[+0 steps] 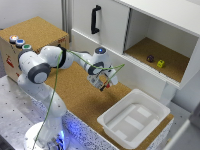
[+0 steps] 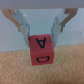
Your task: Put the grasped pink object inside the box
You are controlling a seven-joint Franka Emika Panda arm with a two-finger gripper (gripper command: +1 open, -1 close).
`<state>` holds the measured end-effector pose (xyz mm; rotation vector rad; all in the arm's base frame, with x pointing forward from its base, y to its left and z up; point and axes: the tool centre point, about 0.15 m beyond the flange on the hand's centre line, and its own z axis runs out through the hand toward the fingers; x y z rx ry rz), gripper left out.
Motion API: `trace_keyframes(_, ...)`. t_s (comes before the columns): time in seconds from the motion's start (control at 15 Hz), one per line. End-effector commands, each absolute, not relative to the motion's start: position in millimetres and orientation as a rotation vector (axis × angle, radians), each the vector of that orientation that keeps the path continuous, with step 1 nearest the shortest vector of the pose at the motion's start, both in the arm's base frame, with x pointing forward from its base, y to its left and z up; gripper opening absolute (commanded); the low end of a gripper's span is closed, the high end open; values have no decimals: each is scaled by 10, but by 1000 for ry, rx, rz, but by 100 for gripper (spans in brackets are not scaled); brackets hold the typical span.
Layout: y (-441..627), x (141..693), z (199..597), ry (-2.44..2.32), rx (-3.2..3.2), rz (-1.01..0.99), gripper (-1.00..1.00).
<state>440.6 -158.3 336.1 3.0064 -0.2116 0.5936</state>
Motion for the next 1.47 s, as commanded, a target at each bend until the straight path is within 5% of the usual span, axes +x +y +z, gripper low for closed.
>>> trace_keyframes(0.0,-2064,4568,3927,0,3118,616,-100)
trace_keyframes(0.53,-3082,4306,4076,-7,3117,522,-100)
trace_keyframes(1.4,-3807,4314,2714,-97,3153,356,-100)
